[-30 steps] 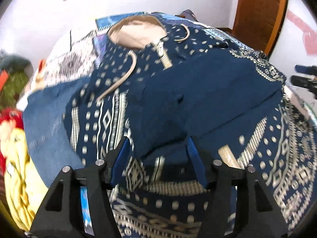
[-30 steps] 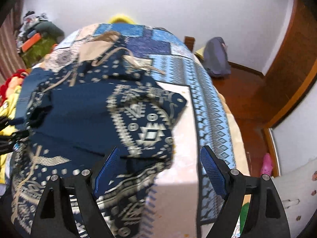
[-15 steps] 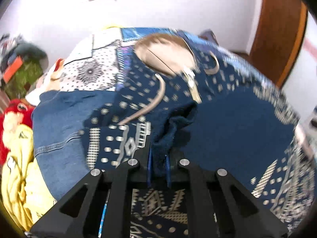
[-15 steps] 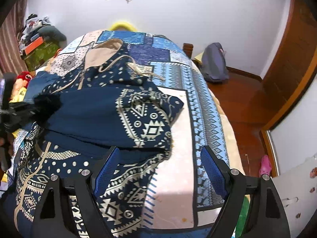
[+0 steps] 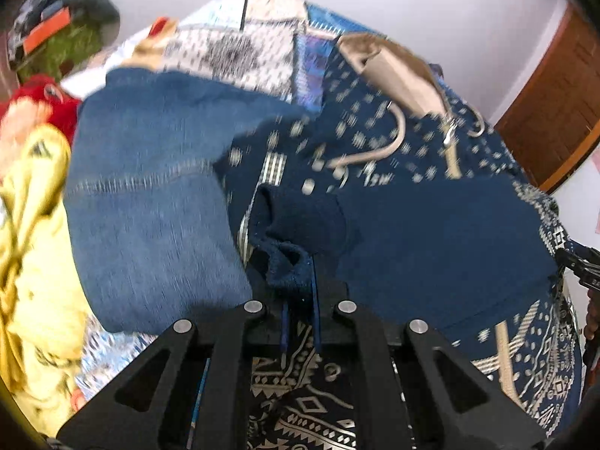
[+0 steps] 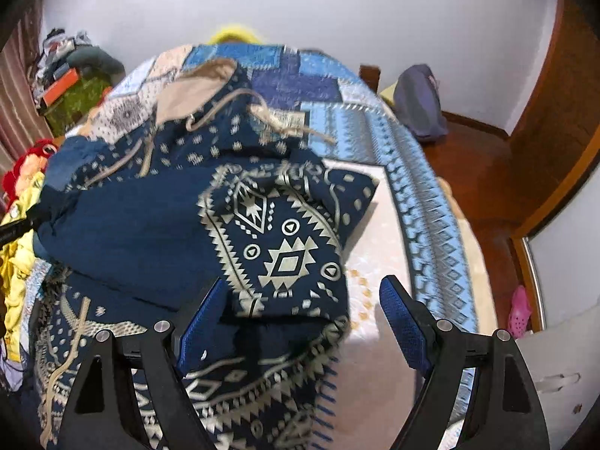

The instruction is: Fold large clothes

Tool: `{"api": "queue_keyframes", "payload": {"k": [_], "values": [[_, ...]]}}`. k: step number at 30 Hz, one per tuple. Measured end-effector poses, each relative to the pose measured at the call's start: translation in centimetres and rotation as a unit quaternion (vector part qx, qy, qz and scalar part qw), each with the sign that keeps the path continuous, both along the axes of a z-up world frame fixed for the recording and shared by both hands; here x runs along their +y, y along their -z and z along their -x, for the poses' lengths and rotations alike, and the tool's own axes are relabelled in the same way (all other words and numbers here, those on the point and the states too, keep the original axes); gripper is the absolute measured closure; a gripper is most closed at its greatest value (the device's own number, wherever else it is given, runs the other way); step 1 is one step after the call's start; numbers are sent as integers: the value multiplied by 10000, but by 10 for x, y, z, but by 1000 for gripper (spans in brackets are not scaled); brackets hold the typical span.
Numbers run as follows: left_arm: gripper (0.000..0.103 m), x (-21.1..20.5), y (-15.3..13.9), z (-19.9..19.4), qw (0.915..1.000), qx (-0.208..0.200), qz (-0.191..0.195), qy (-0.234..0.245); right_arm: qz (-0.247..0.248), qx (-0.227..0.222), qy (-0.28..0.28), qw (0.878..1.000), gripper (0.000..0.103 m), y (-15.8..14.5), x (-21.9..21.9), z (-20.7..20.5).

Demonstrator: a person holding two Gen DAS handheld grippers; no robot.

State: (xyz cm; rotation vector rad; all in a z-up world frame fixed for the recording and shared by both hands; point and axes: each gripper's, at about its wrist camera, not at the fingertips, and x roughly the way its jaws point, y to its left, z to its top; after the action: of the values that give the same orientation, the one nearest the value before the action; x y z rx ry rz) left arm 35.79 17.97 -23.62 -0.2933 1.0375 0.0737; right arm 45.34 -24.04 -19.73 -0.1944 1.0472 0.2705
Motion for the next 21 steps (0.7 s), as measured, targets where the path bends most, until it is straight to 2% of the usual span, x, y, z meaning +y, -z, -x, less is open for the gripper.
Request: {"api": "queue_keyframes", "payload": {"k": [3,6,10,11,15,18,21], "values": [[90,-2,15,3,9997,240,-100,29,132,280,6,9995,21,19,1,-8],[82,-10,19,7,9983,358,-407,196,-201,512,122,9984,19,27,-12,-12],[58,-17,13,15,9929,406,-1060,352,-549,637,336,9959,18,22,-31,-16],[57,-16,11,17,9923,397,-1110,373,-593,643,387,9954,18,20,-34,-18],[55,-12,-8,19,9955,198,-833,396,-770,547,687,9932,18,5,-45,-36],[44,-14,-18,13,9962,-23,-807,328,-968,520,849,9903,18,1,-49,-55],[43,-18,-6,-5,9946,146,-968,339,-727,598,962,9909,18,12,-48,-78]]}}
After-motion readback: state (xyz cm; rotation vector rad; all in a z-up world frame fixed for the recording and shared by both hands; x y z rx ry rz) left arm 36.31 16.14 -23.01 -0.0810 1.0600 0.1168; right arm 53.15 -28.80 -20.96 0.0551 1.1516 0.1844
